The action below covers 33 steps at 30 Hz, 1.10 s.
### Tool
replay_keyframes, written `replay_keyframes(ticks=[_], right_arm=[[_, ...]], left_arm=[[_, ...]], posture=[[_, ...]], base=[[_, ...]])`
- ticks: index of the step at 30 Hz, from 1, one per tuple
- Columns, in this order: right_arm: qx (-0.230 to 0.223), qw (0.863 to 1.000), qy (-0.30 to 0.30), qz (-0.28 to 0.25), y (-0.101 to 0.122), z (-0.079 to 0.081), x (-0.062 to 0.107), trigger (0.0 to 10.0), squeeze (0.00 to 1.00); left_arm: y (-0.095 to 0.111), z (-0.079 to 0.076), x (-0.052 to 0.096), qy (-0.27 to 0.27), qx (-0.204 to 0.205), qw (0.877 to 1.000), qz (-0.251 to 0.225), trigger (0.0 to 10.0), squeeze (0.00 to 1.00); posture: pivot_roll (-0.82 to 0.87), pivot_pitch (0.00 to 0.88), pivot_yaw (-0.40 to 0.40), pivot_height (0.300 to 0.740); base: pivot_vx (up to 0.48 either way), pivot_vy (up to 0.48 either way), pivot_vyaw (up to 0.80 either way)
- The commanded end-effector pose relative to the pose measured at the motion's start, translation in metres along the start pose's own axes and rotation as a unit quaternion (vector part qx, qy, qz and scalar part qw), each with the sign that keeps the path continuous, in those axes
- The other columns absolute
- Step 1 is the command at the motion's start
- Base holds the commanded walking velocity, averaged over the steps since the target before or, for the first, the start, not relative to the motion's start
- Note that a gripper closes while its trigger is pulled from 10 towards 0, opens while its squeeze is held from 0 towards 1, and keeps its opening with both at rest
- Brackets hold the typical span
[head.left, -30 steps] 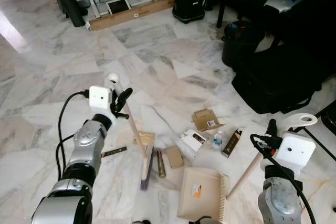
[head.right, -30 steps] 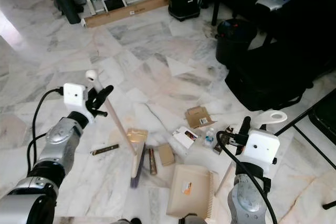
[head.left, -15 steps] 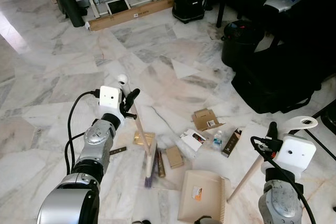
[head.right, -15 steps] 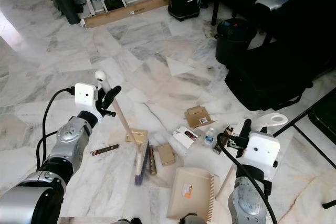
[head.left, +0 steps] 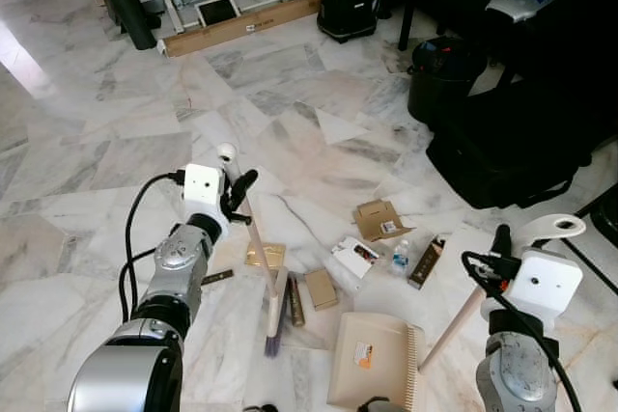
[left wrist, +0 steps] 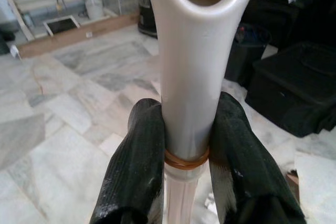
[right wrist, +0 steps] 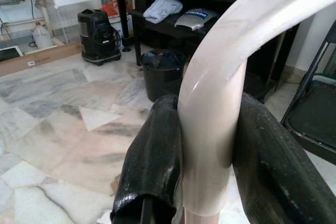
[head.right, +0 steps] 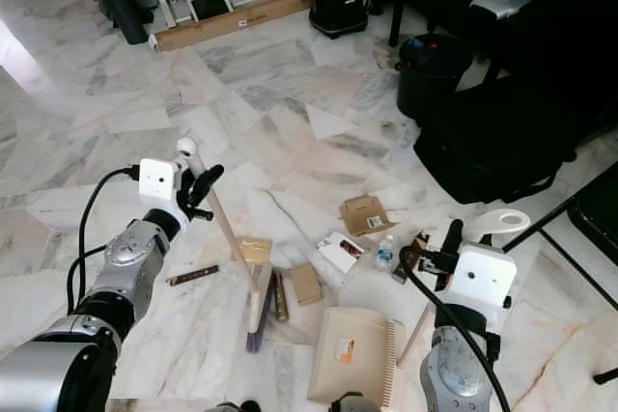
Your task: Sweep floor
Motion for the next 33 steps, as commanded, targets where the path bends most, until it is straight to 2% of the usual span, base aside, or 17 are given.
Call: replay_keyframes(ticks=[1, 15, 33], right_arm=[[-0.007, 1.0, 0.0, -0.019, 0.01, 0.001, 0.002, 10.0, 0.0], [-0.006, 1.0, -0.003, -0.018, 0.01, 0.0, 0.003, 10.0, 0.0], [-0.009, 1.0, -0.002, -0.017, 0.009, 0.002, 0.003, 10.0, 0.0]], left_arm=[[0.011, 0.011, -0.002, 0.012, -0.017, 1.0, -0.018, 10.0, 0.0], [0.014, -0.003, -0.006, -0.01, -0.005, 1.0, -0.025, 10.0, 0.0], [0.009, -0.01, -0.006, -0.043, 0.005, 0.999, -0.013, 10.0, 0.0]], posture=[[-0.12, 0.166, 0.102, 0.74], [-0.12, 0.169, 0.108, 0.74], [-0.12, 0.165, 0.111, 0.74]], base=[[0.0, 0.0, 0.0], [0.0, 0.0, 0.0], [0.0, 0.0, 0.0]])
Point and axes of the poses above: a point about 5 cm out from each wrist's last joint towards the gripper, its own x axis pointing back from the gripper into the wrist, its own y axis along the axis of the wrist's last joint, z = x × y, the point moved 6 cm from there along -x, pointing out of the wrist towards the gripper, and after that the axes turned 5 degrees about -x, right-handed, at the moved point
